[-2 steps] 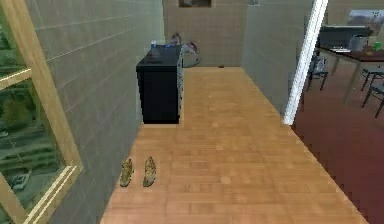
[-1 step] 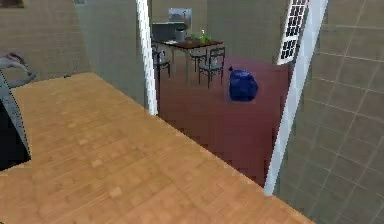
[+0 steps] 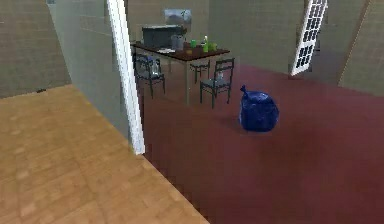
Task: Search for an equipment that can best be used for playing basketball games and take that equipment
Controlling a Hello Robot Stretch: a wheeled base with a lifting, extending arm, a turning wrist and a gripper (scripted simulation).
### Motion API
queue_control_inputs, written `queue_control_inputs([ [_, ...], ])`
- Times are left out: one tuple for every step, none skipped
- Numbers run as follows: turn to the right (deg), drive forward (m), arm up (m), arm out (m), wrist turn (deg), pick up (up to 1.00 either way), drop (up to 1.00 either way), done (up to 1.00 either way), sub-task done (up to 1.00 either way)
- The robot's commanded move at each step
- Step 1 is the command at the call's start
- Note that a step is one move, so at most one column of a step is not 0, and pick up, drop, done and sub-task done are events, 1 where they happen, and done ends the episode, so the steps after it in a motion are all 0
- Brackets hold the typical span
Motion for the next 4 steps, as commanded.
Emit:
queue_control_inputs([
  [3.0,0.0,0.0,0.0,0.0,0.0,0.0,0.0,0.0],
  [0.0,0.7,0.0,0.0,0.0,0.0,0.0,0.0,0.0],
  [45.0,0.0,0.0,0.0,0.0,0.0,0.0,0.0,0.0],
  [3.0,0.0,0.0,0.0,0.0,0.0,0.0,0.0,0.0],
])
